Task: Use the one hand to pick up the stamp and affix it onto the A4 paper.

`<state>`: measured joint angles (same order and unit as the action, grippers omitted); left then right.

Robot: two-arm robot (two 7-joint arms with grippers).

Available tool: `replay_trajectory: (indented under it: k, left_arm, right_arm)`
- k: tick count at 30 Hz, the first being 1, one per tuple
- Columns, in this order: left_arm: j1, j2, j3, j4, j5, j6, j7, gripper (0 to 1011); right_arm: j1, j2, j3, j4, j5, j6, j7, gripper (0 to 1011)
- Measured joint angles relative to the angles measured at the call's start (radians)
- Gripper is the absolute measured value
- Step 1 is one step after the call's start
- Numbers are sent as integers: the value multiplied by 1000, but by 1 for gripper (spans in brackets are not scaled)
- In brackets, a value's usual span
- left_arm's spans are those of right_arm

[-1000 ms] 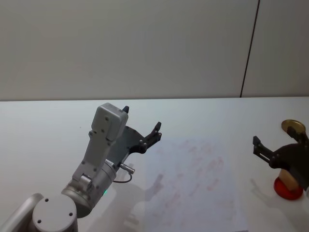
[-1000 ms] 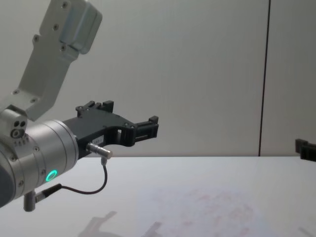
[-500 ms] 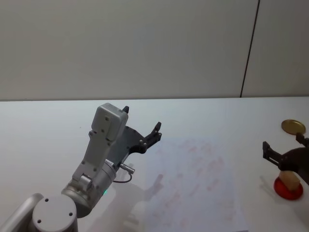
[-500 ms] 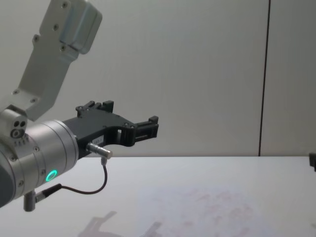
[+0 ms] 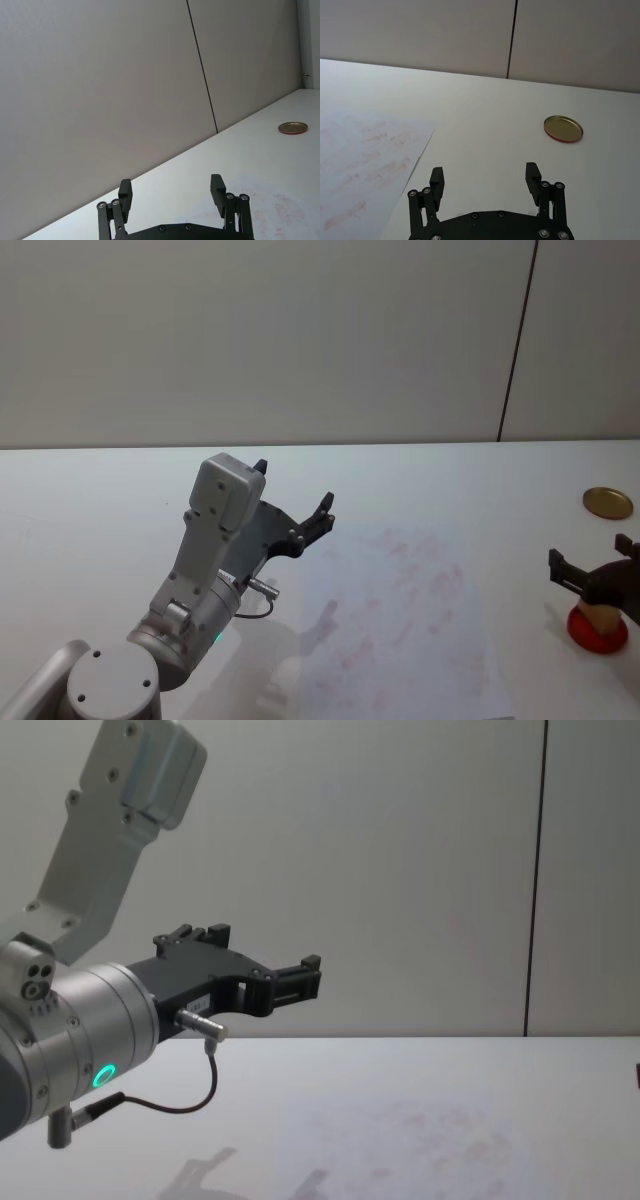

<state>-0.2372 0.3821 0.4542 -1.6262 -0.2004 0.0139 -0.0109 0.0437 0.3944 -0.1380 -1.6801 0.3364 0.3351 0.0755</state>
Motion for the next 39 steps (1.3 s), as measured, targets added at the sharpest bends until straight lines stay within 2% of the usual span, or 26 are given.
replay_trajectory:
  k: [14, 39]
  left_arm:
    - [0, 0, 0, 0, 0, 0, 0, 993]
    - [0, 0, 0, 0, 0, 0, 0, 993]
  right_arm:
    - [-4, 9, 8, -1, 10, 51, 17, 1001]
    - [4, 20, 13, 16, -8, 140, 61, 1001]
